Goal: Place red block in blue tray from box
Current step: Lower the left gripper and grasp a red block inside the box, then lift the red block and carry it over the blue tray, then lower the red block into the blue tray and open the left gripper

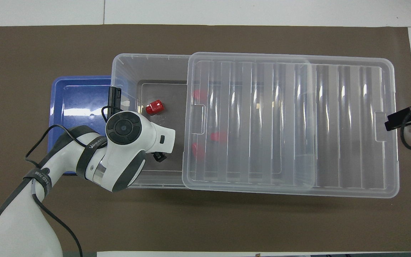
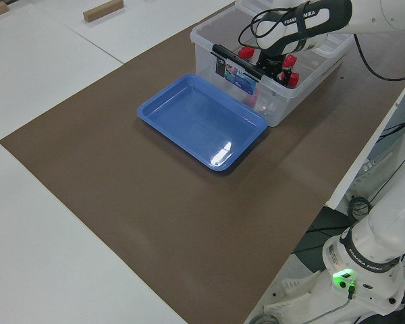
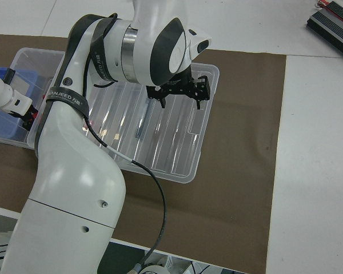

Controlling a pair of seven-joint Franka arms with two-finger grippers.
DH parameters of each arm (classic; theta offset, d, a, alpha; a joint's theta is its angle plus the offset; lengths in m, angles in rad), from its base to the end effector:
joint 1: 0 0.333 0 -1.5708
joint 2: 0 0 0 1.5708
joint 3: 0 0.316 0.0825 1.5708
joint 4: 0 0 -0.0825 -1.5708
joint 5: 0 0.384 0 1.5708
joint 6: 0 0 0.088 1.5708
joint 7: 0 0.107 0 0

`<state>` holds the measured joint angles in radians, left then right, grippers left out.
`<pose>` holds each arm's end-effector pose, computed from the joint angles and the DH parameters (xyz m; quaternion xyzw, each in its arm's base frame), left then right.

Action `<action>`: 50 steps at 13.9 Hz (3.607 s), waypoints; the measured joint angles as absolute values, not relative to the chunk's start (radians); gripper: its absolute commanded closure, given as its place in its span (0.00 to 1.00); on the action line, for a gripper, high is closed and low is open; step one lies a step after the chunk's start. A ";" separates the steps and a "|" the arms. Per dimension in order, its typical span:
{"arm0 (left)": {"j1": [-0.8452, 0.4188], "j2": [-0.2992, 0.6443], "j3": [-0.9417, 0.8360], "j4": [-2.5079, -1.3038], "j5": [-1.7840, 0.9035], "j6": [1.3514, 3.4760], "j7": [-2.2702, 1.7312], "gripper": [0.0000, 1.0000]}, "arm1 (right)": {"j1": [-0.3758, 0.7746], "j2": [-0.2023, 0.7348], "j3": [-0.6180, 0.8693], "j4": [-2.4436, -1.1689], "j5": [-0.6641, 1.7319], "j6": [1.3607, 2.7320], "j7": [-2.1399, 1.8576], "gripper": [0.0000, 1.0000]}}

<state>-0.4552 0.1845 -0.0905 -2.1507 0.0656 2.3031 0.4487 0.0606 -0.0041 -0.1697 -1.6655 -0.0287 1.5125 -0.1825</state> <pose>0.4779 -0.2880 0.3129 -0.8682 0.4958 0.0147 0.0165 0.5387 -0.0624 0.5779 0.9964 0.0368 -0.0756 0.0030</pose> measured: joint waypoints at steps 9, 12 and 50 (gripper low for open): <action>-0.468 0.198 -0.090 -2.125 0.101 2.299 0.448 1.00 | 0.060 -0.005 -0.170 -1.665 -0.029 1.512 -0.182 0.00; -0.468 0.184 -0.090 -2.057 0.101 2.222 0.412 1.00 | 0.060 -0.005 -0.170 -1.665 -0.029 1.512 -0.182 0.00; 0.004 0.293 -0.078 -2.021 -0.062 2.291 -0.072 0.00 | 0.058 -0.002 -0.175 -1.666 -0.029 1.512 -0.182 0.00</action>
